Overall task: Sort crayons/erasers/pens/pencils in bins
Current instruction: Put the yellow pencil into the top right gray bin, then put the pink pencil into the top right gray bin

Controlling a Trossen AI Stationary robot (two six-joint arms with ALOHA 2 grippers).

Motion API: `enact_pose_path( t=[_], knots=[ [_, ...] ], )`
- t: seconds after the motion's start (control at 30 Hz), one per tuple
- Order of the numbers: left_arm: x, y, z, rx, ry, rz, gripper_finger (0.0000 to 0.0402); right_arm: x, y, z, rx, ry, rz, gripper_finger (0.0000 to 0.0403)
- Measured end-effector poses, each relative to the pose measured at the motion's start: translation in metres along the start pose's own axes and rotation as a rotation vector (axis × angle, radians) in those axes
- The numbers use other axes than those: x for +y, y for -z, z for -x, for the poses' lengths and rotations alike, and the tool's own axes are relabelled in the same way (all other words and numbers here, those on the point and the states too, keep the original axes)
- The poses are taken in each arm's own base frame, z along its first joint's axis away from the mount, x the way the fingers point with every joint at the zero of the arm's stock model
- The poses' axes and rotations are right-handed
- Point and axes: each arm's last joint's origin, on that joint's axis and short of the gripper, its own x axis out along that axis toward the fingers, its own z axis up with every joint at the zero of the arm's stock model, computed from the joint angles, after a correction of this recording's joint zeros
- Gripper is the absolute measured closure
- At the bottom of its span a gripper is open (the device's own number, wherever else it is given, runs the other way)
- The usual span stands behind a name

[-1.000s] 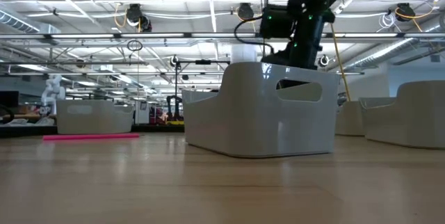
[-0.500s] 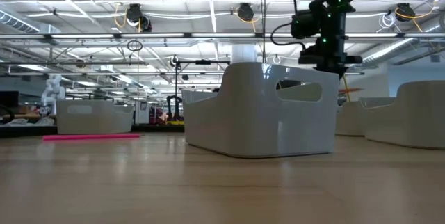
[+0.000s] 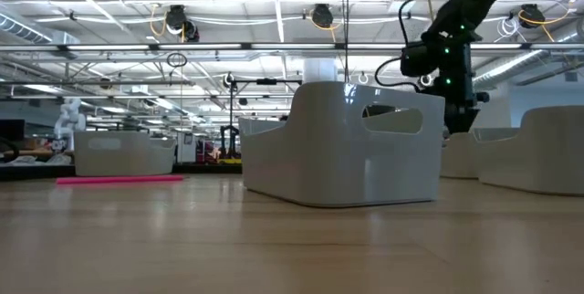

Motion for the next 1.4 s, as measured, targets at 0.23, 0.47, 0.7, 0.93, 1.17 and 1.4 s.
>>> enact_pose_path(
  t=[0.23,0.47,0.7,0.93,1.17,1.4],
  knots=[
    [0.0,0.0,0.0,-0.002,0.0,0.02,0.0163,0.004,0.01,-0.021,-0.022,0.005,0.041,0.0368],
    [0.0,0.003,-0.003,0.027,-0.001,0.028,0.0163,0.004,0.009,-0.012,-0.036,0.0,0.023,0.0308],
    [0.002,0.044,-0.026,0.291,-0.005,0.146,0.0163,0.013,0.021,0.041,-0.267,-0.043,0.058,0.0275],
    [0.004,0.094,-0.074,0.583,-0.164,0.354,0.0163,0.023,0.043,0.096,-0.573,-0.176,0.018,0.0273],
    [0.002,0.139,-0.127,1.011,-0.179,0.482,0.0163,0.025,0.051,0.12,-0.755,-0.22,0.057,0.0273],
    [0.005,0.168,-0.145,1.267,-0.298,0.428,0.0163,0.029,0.053,0.122,-0.766,-0.219,0.111,0.0273]
  ],
)
